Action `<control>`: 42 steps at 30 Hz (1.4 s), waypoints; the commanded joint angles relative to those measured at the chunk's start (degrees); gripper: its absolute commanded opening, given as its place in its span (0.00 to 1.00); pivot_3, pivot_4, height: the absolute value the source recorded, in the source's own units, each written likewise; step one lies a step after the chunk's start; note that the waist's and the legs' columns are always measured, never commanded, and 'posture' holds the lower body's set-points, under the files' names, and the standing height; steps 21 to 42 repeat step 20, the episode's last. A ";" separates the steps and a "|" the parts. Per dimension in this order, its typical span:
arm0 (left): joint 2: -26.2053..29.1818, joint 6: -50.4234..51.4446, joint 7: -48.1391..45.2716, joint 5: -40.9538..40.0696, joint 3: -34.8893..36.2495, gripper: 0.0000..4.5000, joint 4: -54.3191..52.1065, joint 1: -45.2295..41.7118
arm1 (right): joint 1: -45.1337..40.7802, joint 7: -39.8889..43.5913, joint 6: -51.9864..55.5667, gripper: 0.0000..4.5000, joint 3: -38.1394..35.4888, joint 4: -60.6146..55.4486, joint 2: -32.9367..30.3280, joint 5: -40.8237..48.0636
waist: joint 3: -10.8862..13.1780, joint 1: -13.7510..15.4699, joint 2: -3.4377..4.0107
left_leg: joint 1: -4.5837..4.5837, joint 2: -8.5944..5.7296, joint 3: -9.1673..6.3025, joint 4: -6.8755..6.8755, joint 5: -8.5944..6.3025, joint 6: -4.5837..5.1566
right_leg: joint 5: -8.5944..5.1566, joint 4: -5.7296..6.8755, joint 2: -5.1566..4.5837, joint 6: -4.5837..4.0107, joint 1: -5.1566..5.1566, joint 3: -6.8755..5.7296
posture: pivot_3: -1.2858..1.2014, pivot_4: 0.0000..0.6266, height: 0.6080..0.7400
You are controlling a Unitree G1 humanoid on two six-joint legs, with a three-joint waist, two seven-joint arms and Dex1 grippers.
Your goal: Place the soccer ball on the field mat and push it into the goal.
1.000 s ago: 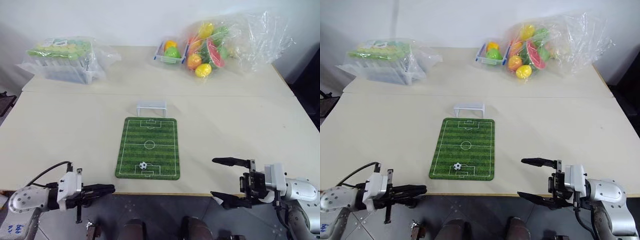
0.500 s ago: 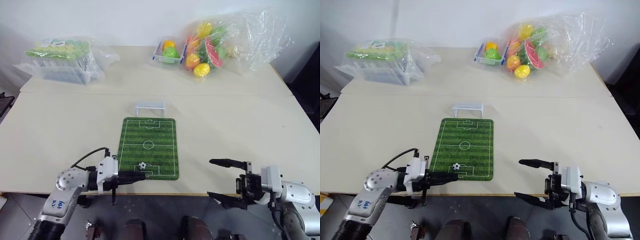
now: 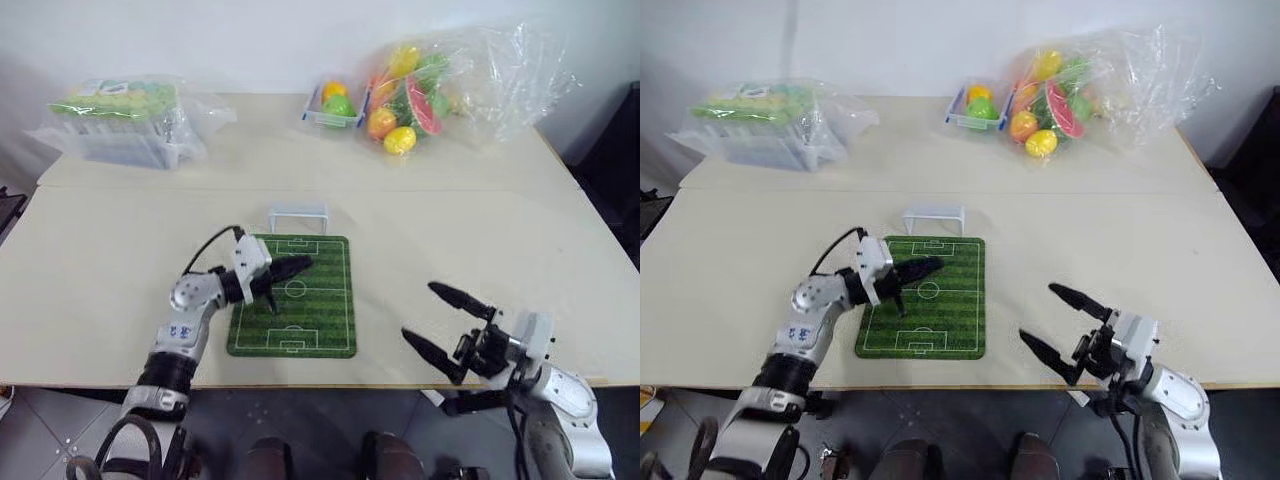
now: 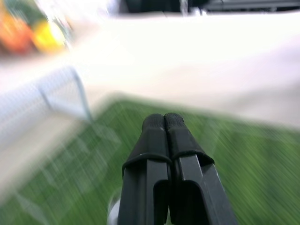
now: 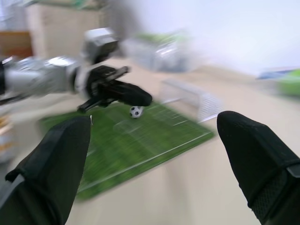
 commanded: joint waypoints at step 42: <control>11.93 19.96 14.15 -15.52 32.26 0.01 -32.88 41.80 | -5.87 -3.40 -5.16 1.00 -5.40 8.02 -0.14 -0.04 | 0.04 0.47 0.08 | 0.11 0.17 0.28 -0.17 -0.18 0.00 | -0.02 -0.04 0.12 -0.04 -0.16 0.34 | 0.52 0.24 1.00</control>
